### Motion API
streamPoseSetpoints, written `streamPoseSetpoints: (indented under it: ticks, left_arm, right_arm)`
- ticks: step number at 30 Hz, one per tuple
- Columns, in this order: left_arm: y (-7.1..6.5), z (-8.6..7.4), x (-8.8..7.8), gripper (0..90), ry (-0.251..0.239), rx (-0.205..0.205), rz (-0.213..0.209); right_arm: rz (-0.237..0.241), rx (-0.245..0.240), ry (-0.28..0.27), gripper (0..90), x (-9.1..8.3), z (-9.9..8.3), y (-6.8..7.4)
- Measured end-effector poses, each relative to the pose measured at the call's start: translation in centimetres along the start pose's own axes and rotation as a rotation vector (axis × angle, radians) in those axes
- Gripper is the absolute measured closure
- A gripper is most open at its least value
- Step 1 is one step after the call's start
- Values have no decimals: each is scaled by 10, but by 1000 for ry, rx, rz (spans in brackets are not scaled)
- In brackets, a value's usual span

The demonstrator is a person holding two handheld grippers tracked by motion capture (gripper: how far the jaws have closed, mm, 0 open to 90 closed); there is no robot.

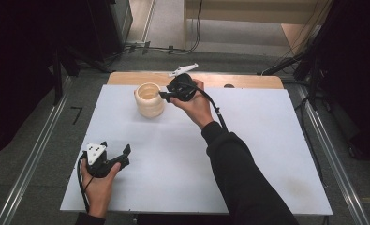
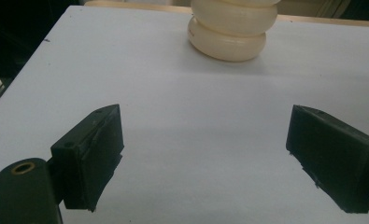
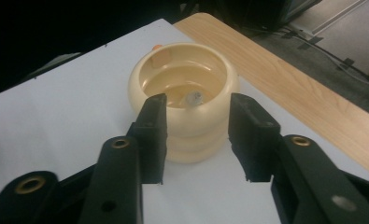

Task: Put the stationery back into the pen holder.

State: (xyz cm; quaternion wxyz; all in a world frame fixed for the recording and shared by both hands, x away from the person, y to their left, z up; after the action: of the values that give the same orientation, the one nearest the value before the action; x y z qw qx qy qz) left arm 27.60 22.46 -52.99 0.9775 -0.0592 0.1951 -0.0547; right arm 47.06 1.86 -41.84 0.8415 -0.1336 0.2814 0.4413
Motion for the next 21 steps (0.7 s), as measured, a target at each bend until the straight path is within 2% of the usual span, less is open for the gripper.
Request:
streamPoseSetpoints:
  ticks: [2,8,21]
  left_arm:
    - [0,0,0,115,2,2,1]
    - [0,0,0,115,4,2,3]
    - [-1,-1,1,115,8,10,4]
  right_arm:
    - [14,21,-3,495,0,-6,-1]
    - [35,38,14,425,-2,-26,-3]
    - [37,56,10,362,-17,-55,-6]
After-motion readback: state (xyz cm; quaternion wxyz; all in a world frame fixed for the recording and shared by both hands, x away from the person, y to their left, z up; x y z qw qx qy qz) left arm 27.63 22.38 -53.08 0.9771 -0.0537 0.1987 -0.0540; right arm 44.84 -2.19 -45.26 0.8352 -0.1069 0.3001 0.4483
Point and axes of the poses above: each handheld gripper's, and its own axes: x roughly forward along the jaws, z roughly out of its top, y roughly to its left, the point moved 5 cm from there along x, roughly forward along the jaws, and after that the axes turned 1 degree about -y, right-handed, at the moved point
